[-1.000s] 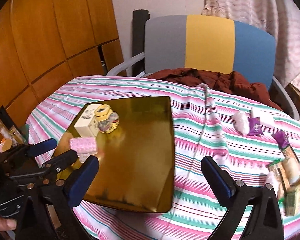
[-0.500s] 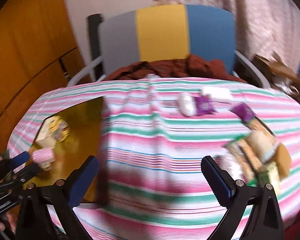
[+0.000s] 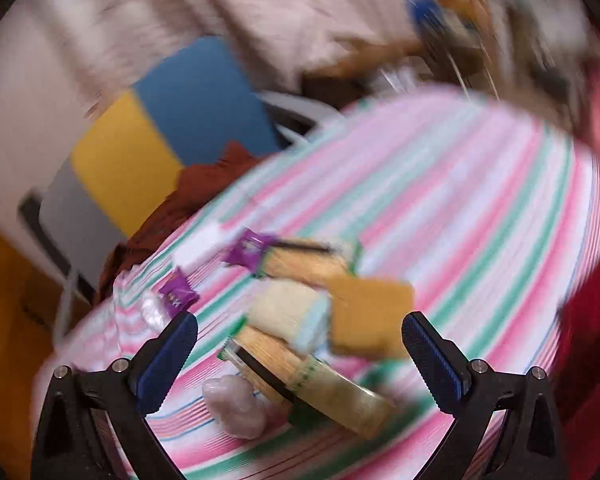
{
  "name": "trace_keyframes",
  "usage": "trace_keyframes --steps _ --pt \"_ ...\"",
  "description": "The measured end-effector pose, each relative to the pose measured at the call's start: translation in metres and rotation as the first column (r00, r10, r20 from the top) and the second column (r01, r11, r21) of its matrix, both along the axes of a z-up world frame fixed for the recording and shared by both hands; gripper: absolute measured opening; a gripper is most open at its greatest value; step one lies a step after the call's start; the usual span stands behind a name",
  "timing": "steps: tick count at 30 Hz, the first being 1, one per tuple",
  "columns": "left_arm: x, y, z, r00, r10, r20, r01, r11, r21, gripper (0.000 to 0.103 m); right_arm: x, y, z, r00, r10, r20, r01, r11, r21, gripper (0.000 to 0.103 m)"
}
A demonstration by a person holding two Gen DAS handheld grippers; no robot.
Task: Organize objects
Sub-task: 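Move both tools back to the remaining items, then grasp the plastic-wrapped bundle with the left tool while the right tool grasps the green box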
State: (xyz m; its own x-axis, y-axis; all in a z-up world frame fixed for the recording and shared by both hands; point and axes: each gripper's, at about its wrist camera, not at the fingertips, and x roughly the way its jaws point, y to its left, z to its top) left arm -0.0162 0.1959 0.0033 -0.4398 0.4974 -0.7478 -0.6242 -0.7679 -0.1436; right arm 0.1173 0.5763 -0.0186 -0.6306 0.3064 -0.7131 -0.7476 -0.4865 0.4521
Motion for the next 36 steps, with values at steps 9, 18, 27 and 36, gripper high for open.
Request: trace_keyframes --steps 9,18,27,36 --pt "0.003 0.095 -0.024 0.980 -0.185 0.078 0.186 0.983 -0.003 0.062 0.013 0.010 -0.008 0.994 -0.034 -0.102 0.022 0.993 -0.120 0.103" --pt "0.000 0.185 -0.053 0.937 -0.284 0.204 0.283 0.959 0.035 0.058 0.018 0.019 -0.017 0.983 -0.062 -0.172 0.027 0.980 -0.197 0.103" --pt "-0.013 0.237 -0.090 0.923 -0.279 0.264 0.293 0.956 -0.014 0.052 0.015 0.021 -0.026 0.986 -0.062 -0.154 0.023 0.970 -0.243 0.103" --pt "-0.015 0.228 -0.100 0.927 -0.329 0.180 0.334 0.942 0.002 0.042 0.006 0.025 -0.047 0.997 -0.075 -0.001 0.071 0.951 -0.302 0.103"
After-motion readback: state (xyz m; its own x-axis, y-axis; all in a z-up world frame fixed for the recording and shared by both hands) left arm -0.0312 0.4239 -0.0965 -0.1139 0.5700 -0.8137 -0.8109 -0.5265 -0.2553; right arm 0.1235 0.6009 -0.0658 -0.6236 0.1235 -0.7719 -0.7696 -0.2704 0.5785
